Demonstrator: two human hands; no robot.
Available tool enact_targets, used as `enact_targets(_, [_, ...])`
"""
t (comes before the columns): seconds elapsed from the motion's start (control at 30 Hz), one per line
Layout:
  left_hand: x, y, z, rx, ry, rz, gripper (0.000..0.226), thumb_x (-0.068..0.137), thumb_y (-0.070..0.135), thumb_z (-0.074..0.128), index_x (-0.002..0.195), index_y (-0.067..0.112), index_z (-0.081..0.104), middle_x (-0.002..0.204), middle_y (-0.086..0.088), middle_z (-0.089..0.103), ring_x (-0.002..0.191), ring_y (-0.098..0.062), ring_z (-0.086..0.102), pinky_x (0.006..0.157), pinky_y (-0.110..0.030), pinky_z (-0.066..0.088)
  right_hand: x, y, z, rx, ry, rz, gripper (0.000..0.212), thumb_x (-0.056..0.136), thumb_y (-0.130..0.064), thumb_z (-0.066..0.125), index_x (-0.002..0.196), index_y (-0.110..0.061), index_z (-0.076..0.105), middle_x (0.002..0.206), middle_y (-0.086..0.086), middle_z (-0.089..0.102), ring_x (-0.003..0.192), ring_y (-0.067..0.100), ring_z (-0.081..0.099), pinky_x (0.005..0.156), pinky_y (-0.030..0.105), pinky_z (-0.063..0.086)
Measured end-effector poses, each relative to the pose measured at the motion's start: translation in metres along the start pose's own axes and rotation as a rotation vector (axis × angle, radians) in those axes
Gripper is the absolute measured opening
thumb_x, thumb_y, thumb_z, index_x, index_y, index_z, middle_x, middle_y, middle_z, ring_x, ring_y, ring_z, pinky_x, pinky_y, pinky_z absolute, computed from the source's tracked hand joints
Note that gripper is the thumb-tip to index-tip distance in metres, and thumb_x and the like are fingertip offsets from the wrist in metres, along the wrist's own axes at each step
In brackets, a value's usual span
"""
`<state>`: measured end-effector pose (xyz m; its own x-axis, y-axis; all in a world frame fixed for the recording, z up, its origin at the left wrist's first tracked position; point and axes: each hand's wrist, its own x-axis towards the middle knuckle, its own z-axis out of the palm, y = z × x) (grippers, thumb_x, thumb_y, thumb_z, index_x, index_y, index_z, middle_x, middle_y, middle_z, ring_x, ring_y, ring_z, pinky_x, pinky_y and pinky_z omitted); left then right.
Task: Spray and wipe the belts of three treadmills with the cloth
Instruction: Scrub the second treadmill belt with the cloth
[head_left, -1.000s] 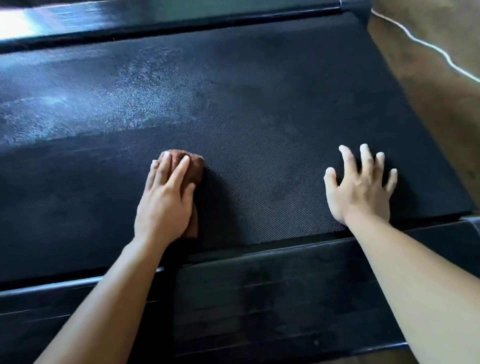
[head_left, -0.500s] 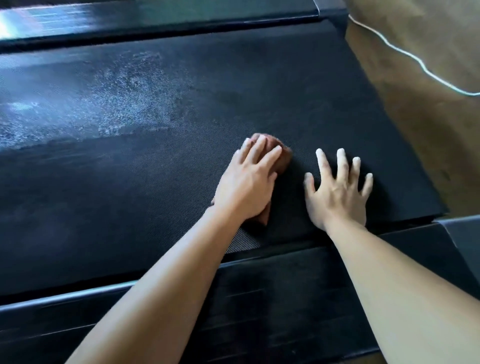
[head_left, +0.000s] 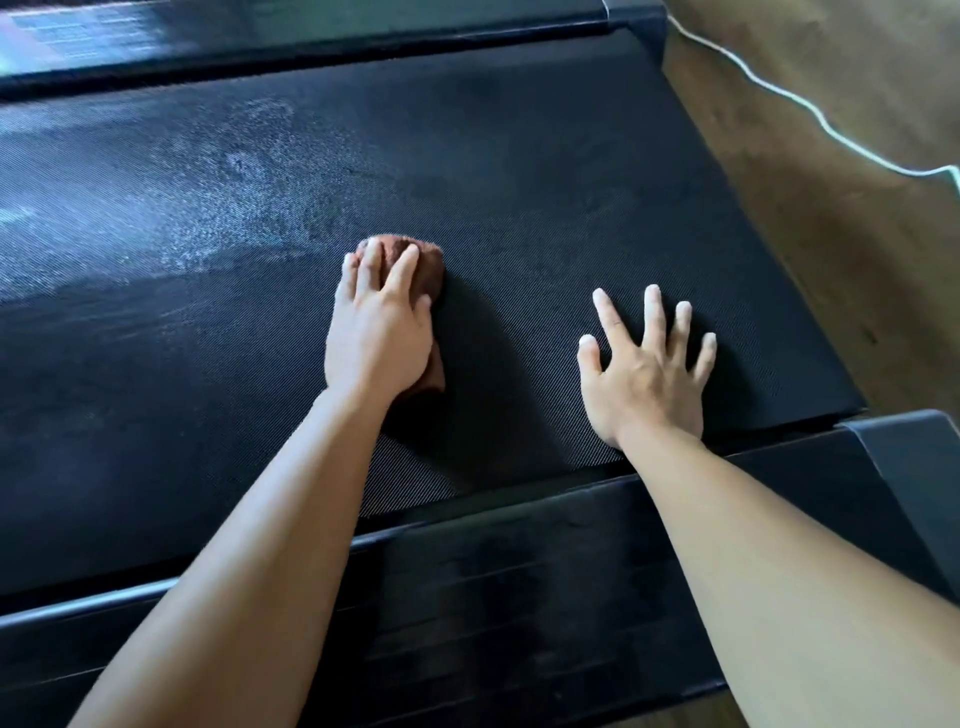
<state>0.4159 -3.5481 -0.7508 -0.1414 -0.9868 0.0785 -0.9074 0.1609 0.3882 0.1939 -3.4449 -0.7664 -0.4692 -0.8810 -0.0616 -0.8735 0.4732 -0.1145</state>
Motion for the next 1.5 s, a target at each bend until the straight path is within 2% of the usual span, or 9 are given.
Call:
enact_targets(0.2, [0.032,0.052,0.031,0.081,-0.072,0.202,0.058,0.098,0.036,0.048,0.154,0.024,0.034,0.163,-0.015,0.021,0.152,-0.035,0.014,0.125,-0.04,0.009,-0.001,0.001,-0.001,0.01,-0.003,-0.002,0.056,0.098,-0.059,0.025,0.151,-0.053,0.01,0.166,0.0,-0.001,0.152,0.029,-0.006,0.12,0.056,-0.004])
enact_targets(0.4, [-0.024,0.053,0.024,-0.018,-0.151,0.386,0.056,0.097,0.034,0.053,0.151,0.026,0.04,0.162,-0.01,0.027,0.152,-0.034,0.017,0.125,-0.04,0.013,0.001,0.002,-0.002,0.018,-0.007,0.003,0.057,0.097,-0.059,0.027,0.151,-0.053,0.011,0.166,0.0,-0.001,0.152,0.029,-0.006,0.12,0.055,-0.004])
enact_targets(0.53, [-0.058,0.016,0.007,-0.005,-0.158,0.311,0.057,0.094,0.042,0.043,0.149,0.029,0.044,0.161,-0.009,0.032,0.149,-0.035,0.023,0.123,-0.041,0.018,0.0,0.001,-0.001,0.005,0.012,0.0,0.057,0.097,-0.06,0.023,0.152,-0.052,0.011,0.166,0.001,0.001,0.152,0.029,-0.004,0.12,0.056,-0.003])
enact_targets(0.7, [-0.041,-0.019,-0.007,-0.012,-0.038,0.034,0.056,0.099,0.03,0.053,0.152,0.026,0.038,0.164,-0.01,0.022,0.152,-0.034,0.015,0.125,-0.038,0.01,0.0,0.001,-0.001,0.01,0.018,-0.005,0.057,0.097,-0.06,0.024,0.153,-0.051,0.012,0.166,0.001,0.001,0.152,0.031,-0.003,0.12,0.057,-0.003])
enact_targets(0.8, [-0.005,-0.013,-0.002,0.006,0.018,-0.049,0.056,0.1,0.029,0.05,0.154,0.022,0.034,0.165,-0.014,0.018,0.153,-0.031,0.009,0.125,-0.034,0.003,-0.001,0.002,0.0,0.009,0.018,-0.006,0.057,0.097,-0.059,0.023,0.153,-0.05,0.011,0.166,0.002,0.001,0.152,0.031,-0.002,0.12,0.057,-0.003])
enact_targets(1.0, [0.04,0.042,0.029,0.065,-0.044,0.115,0.057,0.098,0.033,0.048,0.152,0.022,0.035,0.163,-0.017,0.02,0.152,-0.035,0.013,0.125,-0.04,0.006,-0.002,0.001,-0.001,0.011,0.014,-0.005,0.058,0.097,-0.059,0.024,0.153,-0.05,0.011,0.166,0.002,0.0,0.152,0.031,-0.004,0.12,0.057,-0.003])
enact_targets(1.17, [-0.004,0.067,0.037,0.038,-0.157,0.369,0.06,0.093,0.038,0.042,0.151,0.024,0.039,0.161,-0.012,0.029,0.152,-0.031,0.017,0.124,-0.043,0.015,-0.001,0.001,-0.003,0.01,0.004,-0.002,0.058,0.097,-0.058,0.026,0.153,-0.051,0.011,0.166,0.001,0.0,0.152,0.03,-0.004,0.12,0.056,-0.004])
enact_targets(1.33, [-0.065,0.029,0.01,-0.01,-0.171,0.327,0.057,0.092,0.042,0.042,0.147,0.028,0.046,0.158,-0.008,0.037,0.148,-0.034,0.027,0.122,-0.042,0.022,-0.001,0.0,-0.002,0.011,0.025,0.005,0.058,0.097,-0.059,0.026,0.153,-0.05,0.013,0.166,0.001,0.003,0.152,0.03,-0.001,0.12,0.056,-0.002])
enact_targets(1.5, [-0.055,-0.016,-0.006,0.002,-0.109,0.193,0.055,0.095,0.037,0.046,0.149,0.025,0.045,0.161,-0.01,0.03,0.15,-0.032,0.023,0.124,-0.041,0.017,-0.001,0.0,-0.003,0.005,0.012,0.003,0.058,0.097,-0.06,0.023,0.153,-0.05,0.011,0.166,0.001,0.0,0.152,0.03,-0.002,0.12,0.057,-0.003])
